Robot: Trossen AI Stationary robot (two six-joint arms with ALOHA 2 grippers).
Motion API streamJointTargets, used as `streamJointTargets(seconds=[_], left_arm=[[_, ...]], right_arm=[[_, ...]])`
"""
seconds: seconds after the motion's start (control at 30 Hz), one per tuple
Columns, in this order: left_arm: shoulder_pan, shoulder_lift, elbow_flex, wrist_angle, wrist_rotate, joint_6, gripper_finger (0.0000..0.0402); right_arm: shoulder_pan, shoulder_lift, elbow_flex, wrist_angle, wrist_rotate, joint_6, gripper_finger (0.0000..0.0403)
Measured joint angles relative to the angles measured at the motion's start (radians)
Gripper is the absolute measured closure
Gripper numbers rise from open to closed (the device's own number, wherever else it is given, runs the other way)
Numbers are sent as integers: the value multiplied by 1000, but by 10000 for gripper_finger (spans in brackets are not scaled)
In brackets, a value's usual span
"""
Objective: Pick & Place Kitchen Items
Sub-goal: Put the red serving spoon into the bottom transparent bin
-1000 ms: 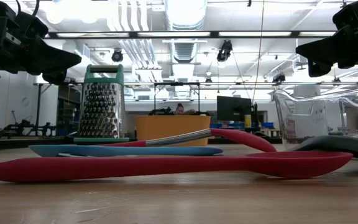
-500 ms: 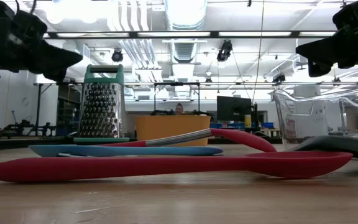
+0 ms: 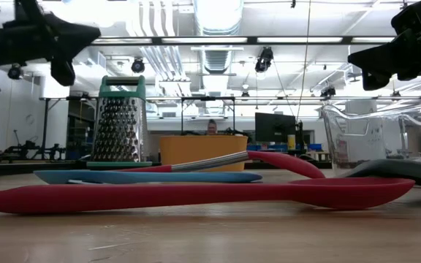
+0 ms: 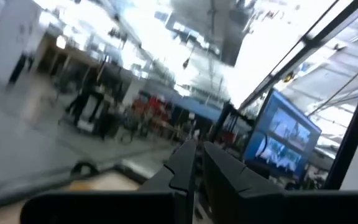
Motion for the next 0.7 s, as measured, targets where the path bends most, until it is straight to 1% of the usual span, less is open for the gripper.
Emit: streamJointTargets(seconds=[0.13,0.27,0.37,0.53,0.7], left_arm=[[-1,96,1,2,0,-55,367],[-2,210,44,10,0,-91,367],[-8,305,110,18,10,-84,367],[-22,478,261,26,64,-27,367],[-22,623,397,25,68,23,367]], right_arm=[[0,0,0,0,0,1,394],[0,0,0,0,0,1,394],[0,0,0,0,0,0,394],[0,0,0,0,0,0,394],[0,0,0,0,0,0,394]])
